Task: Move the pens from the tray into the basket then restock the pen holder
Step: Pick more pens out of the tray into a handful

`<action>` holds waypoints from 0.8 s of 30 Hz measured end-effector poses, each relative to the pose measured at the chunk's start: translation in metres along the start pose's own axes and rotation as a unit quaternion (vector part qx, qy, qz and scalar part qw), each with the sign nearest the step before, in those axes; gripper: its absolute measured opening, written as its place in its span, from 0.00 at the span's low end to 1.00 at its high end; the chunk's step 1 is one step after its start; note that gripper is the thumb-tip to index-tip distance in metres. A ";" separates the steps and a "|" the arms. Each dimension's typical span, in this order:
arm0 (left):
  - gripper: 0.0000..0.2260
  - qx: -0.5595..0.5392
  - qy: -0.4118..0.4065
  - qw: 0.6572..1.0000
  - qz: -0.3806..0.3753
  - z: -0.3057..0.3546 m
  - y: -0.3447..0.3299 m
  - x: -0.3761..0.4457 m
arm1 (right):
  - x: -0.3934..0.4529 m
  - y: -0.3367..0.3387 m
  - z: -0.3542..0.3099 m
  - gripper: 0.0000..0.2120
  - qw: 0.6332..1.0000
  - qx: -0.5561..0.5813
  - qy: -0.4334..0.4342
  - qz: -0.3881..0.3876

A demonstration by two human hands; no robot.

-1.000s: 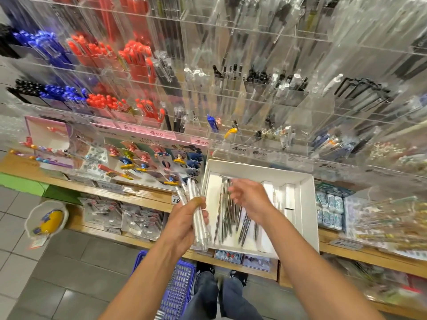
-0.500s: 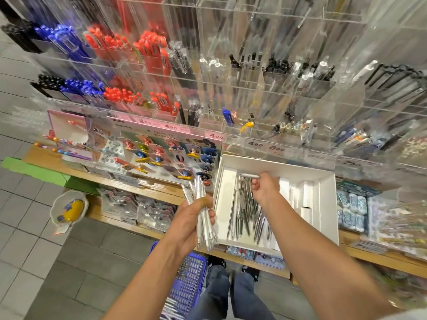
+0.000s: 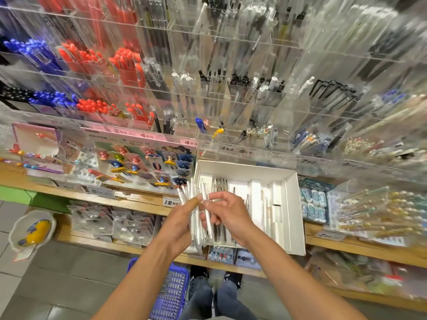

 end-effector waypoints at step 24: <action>0.12 -0.100 -0.006 0.995 0.015 0.011 0.022 -0.010 | 0.092 0.006 0.052 0.22 0.924 -0.380 0.015 0.047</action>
Point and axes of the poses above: each hand's wrist, its own x-axis towards the middle knuckle, its own y-axis out of the back of the hand, z = x × y, the point moved 1 cm from there along x, towards the middle knuckle, and after that the axes turned 6 degrees about z, right-handed, at the moved point
